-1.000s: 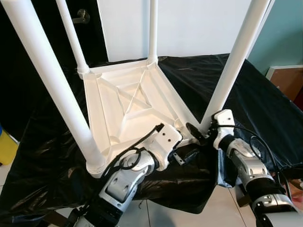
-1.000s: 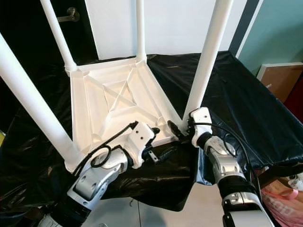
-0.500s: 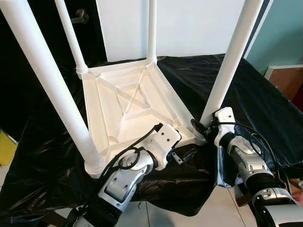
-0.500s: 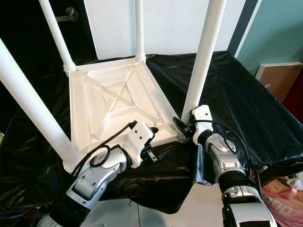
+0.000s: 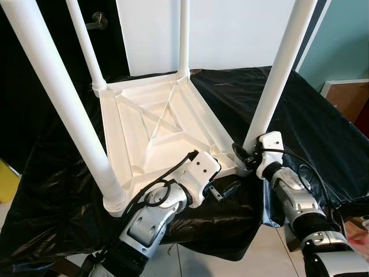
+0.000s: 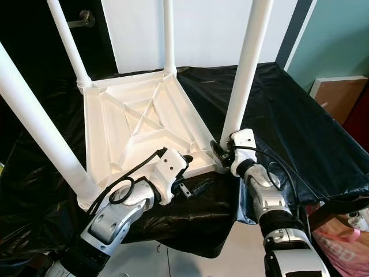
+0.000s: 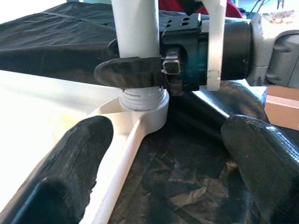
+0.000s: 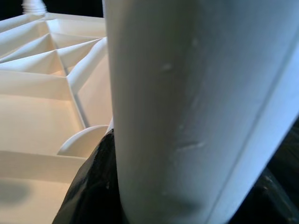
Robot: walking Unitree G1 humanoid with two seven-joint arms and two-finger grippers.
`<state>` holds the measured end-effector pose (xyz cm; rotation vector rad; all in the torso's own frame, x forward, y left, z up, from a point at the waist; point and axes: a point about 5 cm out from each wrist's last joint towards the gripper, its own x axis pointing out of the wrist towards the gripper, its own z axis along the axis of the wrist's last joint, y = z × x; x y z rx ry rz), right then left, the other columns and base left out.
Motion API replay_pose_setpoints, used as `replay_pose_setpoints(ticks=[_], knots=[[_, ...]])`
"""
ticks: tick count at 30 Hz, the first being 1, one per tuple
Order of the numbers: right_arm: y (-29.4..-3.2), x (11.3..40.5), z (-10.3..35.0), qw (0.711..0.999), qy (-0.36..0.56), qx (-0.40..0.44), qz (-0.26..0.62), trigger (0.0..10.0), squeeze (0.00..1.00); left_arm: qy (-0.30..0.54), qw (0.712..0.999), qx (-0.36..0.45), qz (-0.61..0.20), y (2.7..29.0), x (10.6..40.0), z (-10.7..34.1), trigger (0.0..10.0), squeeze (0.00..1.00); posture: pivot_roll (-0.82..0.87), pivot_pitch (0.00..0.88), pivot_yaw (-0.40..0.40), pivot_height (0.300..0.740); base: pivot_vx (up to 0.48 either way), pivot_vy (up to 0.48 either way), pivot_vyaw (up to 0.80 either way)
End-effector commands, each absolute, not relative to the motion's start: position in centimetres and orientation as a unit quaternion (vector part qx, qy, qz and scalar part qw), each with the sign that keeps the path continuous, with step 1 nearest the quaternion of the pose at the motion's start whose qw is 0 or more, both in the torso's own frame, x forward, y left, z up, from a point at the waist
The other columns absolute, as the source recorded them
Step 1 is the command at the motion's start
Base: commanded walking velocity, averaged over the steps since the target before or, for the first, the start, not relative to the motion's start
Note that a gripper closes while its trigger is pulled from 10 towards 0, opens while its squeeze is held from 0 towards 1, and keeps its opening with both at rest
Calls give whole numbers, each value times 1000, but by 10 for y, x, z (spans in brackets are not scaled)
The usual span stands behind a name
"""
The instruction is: Building children table
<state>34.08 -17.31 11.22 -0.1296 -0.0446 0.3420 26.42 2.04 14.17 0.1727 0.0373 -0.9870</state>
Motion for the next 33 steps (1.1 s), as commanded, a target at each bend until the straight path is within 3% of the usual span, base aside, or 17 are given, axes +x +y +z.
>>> replay_pose_setpoints(ticks=[1,11,12,16,27,28,33], knots=[[-173,335,98,988,8,-68,139,10000,0,25,870,83,-486,19,263,140,10000,0,-124,34,-43,740,0,0,0],[-157,326,89,999,13,-31,21,10000,0,27,871,80,-484,17,262,138,10000,0,-130,37,-47,740,0,0,0],[-153,324,89,1000,6,-19,-24,10000,0,27,871,79,-485,17,262,138,10000,0,-133,34,-49,740,0,0,0],[-140,322,87,1000,10,-4,-25,10000,0,25,871,78,-485,15,262,139,10000,0,-130,33,-57,740,0,0,0],[-139,320,92,1000,-2,-6,-13,10000,0,24,871,78,-484,16,262,139,10000,0,-123,22,-58,740,0,0,0],[-137,320,93,1000,-5,-6,-8,10000,1000,24,871,79,-484,16,262,139,10000,0,-122,18,-57,740,0,0,0],[-136,319,96,1000,-19,-5,5,10000,1000,24,871,80,-484,16,262,139,10000,0,-121,16,-57,740,0,0,0]])
